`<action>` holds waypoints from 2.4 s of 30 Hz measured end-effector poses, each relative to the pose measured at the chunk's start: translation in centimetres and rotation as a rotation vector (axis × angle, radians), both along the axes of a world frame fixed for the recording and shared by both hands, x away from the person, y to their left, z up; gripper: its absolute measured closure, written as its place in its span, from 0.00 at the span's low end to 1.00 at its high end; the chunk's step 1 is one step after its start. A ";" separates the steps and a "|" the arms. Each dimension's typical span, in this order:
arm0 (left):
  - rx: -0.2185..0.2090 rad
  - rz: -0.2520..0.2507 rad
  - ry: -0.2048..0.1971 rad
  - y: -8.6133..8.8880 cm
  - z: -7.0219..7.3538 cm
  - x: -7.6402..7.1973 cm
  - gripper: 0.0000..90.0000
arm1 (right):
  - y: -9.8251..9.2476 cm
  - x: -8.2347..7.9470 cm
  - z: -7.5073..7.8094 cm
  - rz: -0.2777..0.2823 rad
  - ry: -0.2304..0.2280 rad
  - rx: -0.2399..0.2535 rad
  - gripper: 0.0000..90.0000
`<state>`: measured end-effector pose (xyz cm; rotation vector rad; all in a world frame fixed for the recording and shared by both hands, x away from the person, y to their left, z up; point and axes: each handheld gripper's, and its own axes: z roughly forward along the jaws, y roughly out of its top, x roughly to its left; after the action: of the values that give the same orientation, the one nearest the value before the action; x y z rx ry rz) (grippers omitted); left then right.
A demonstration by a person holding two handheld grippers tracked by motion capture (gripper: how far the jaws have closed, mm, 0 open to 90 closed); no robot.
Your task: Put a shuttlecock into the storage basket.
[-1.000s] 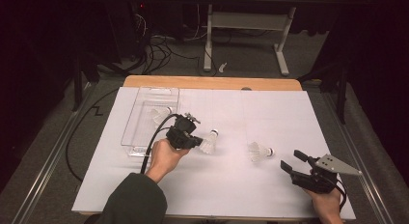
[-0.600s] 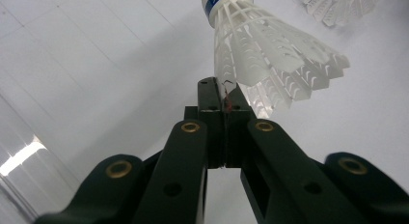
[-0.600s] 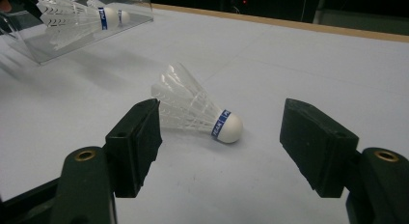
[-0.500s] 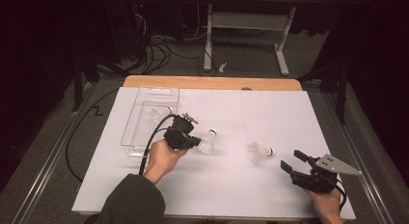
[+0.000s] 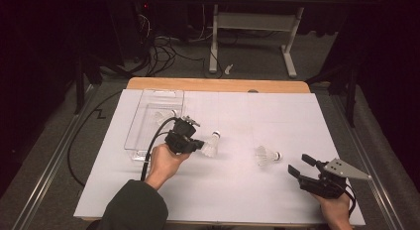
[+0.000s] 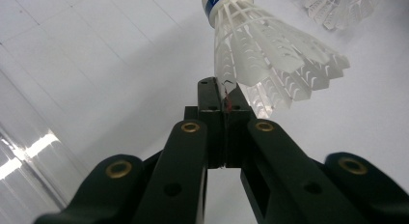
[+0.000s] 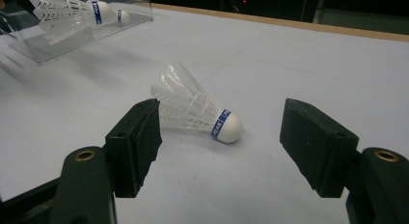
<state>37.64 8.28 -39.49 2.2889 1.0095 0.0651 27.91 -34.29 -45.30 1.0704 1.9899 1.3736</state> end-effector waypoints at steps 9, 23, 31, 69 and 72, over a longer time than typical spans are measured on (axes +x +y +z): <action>-0.011 0.013 -0.009 0.6 0.3 -0.1 1.00 | 0.0 0.0 0.0 0.000 0.001 0.001 0.35; -0.026 0.036 -0.021 1.7 0.7 -0.3 1.00 | 0.0 0.0 0.0 -0.002 0.000 0.000 0.35; -0.027 0.045 -0.027 1.9 0.9 -0.4 1.00 | 0.0 0.0 0.0 0.000 0.001 -0.001 0.35; -0.060 0.114 -0.072 4.4 1.7 -1.0 1.00 | 0.0 0.0 0.0 -0.001 0.000 -0.004 0.35; -0.061 0.119 -0.074 4.7 1.9 -1.0 1.00 | 0.1 0.0 0.0 -0.001 0.000 -0.003 0.35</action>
<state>36.62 13.00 -37.63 2.1541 1.0935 0.1651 27.94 -34.24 -45.33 1.0699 1.9908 1.3692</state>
